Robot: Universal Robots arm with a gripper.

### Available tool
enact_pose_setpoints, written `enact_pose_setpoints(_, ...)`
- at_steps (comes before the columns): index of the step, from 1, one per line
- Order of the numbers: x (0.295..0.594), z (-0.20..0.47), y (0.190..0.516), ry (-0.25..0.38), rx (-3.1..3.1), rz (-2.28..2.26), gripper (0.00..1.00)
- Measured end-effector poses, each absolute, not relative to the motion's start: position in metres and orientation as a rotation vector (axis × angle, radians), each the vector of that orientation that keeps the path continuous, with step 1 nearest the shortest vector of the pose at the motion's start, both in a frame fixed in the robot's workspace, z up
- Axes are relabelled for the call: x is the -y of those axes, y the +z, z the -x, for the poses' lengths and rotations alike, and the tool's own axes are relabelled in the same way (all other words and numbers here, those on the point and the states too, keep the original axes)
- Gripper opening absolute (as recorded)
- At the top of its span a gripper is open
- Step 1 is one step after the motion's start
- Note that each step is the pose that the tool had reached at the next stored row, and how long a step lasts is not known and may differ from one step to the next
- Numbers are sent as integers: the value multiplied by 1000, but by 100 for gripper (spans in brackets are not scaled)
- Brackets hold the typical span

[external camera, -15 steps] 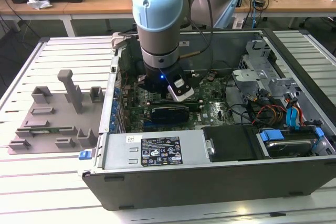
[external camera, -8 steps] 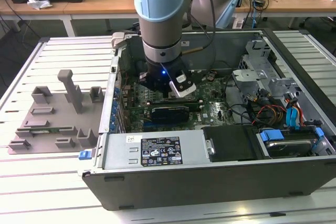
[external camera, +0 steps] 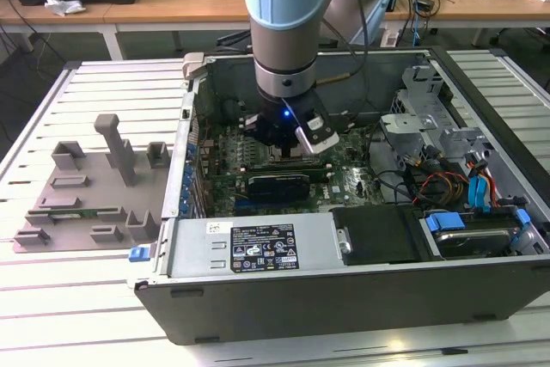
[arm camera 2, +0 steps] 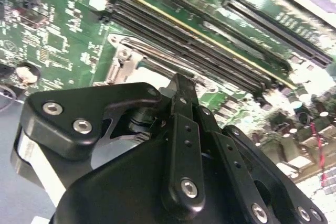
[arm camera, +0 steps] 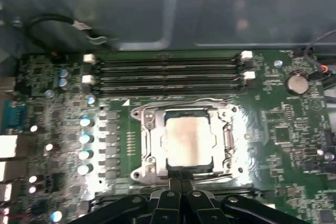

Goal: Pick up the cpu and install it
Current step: 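Install the second cpu locking lever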

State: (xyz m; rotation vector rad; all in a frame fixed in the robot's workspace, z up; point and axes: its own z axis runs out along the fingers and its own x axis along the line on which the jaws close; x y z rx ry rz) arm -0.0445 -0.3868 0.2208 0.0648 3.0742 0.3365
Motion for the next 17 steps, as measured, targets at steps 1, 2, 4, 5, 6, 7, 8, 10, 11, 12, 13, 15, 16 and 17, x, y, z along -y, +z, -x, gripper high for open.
enact_pose_setpoints(1,386,43,221,334,-3074,-67,11)
enact_pose_setpoints(2,384,39,221,328,-3075,-69,11)
enact_pose_setpoints(4,377,37,221,320,-3075,-70,11)
enact_pose_setpoints(5,370,36,221,313,-3076,-70,11)
enact_pose_setpoints(6,365,36,221,302,-3077,-70,11)
enact_pose_setpoints(7,364,36,221,295,-3077,-70,11)
enact_pose_setpoints(8,363,35,223,291,-3078,-70,11)
enact_pose_setpoints(10,362,35,228,285,-3078,-69,11)
enact_pose_setpoints(11,362,35,228,285,-3078,-69,11)
enact_pose_setpoints(12,362,35,228,285,-3078,-69,11)
enact_pose_setpoints(13,362,35,228,285,-3078,-69,11)
enact_pose_setpoints(15,362,35,228,285,-3078,-69,11)
enact_pose_setpoints(16,362,35,228,285,-3078,-69,11)
enact_pose_setpoints(17,362,35,228,285,-3078,-69,11)
